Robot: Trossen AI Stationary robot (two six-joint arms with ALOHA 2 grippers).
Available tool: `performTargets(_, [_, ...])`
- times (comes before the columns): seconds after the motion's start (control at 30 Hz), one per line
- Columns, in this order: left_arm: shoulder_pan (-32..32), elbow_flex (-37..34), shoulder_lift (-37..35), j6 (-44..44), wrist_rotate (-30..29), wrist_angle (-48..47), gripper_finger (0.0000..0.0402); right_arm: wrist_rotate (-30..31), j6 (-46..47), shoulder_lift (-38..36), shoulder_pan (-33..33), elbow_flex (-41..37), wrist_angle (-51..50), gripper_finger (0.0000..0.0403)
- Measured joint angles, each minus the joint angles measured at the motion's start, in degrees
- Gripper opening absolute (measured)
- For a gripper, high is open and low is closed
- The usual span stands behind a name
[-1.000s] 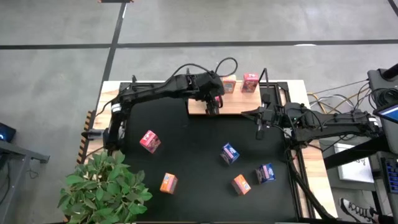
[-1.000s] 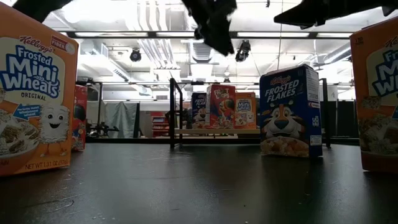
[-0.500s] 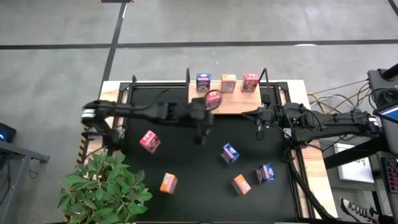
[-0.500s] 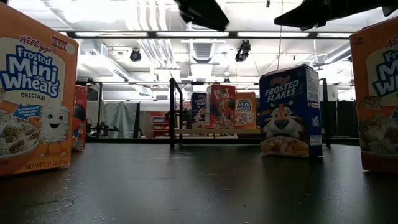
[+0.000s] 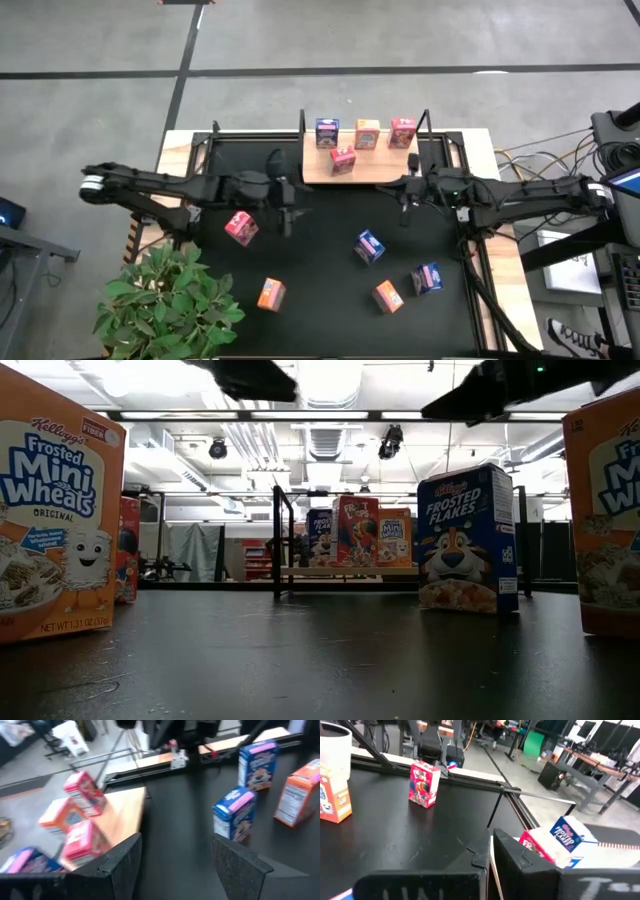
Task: Stack cereal on shelf
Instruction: Put the top red cereal box on the shelf aligned with the other red cereal box
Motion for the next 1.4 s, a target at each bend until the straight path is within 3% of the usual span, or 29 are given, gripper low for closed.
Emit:
performTargets(0.27, [0.07,-7.29,-8.22,0.15,-8.23,0.64,0.0219,-0.08,0.67,12.17,-3.66,12.17,-7.09,0.0013])
performTargets(0.5, [0.07,-14.7,-14.21,1.42,-8.54,7.53,0.0219,-0.99,-3.23,23.88,-9.81,28.33,-22.64,0.0013])
performTargets(0.77, [0.07,-17.28,-18.52,1.88,-8.56,8.61,0.0219,-11.46,-6.46,36.16,-18.5,43.71,-37.21,0.0013])
performTargets(0.93, [0.07,-17.3,-18.72,1.77,-8.5,8.32,0.0219,-14.86,-6.57,42.52,-23.19,51.09,-44.17,0.0018])
performTargets(1.1, [0.07,-17.3,-18.7,1.83,-8.41,7.93,0.0219,-20.04,-6.51,47.26,-26.25,55.57,-48.61,0.0067])
performTargets(1.4, [0.07,-17.3,-18.64,1.84,-8.39,7.88,0.0219,-20.05,-11.86,49.62,-26.18,57.19,-48.76,0.0224])
